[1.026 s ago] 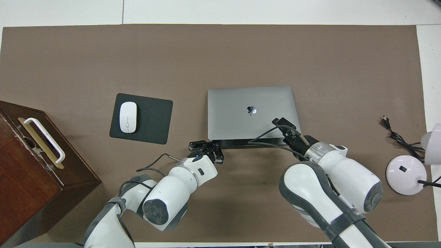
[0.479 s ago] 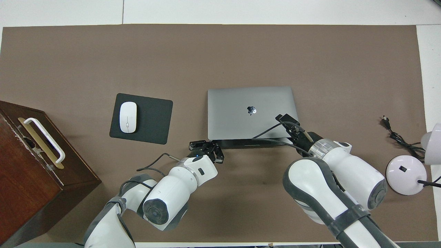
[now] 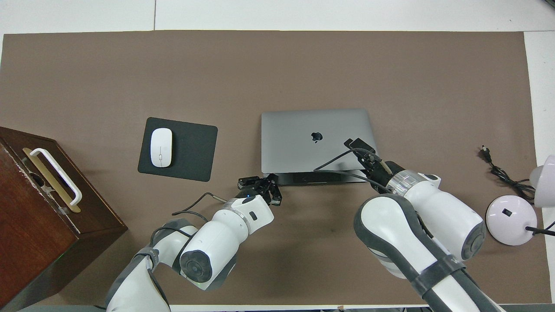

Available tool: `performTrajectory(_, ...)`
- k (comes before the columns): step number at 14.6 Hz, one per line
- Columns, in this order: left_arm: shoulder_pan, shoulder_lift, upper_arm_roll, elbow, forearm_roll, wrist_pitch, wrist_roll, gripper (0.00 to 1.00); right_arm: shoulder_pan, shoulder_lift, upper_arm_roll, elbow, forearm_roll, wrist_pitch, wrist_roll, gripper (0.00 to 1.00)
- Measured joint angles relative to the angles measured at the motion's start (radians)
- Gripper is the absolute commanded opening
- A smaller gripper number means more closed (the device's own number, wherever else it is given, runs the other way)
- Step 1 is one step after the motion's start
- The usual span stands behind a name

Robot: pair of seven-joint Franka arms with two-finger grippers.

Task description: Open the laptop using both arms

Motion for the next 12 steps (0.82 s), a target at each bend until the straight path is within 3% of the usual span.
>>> performTrajectory(12, 0.000, 0.001, 0.000, 0.000, 0.000, 0.002, 0.000, 0.00, -0.002, 0.001, -0.002, 0.088, 0.000, 0.000, 0.000, 1.00)
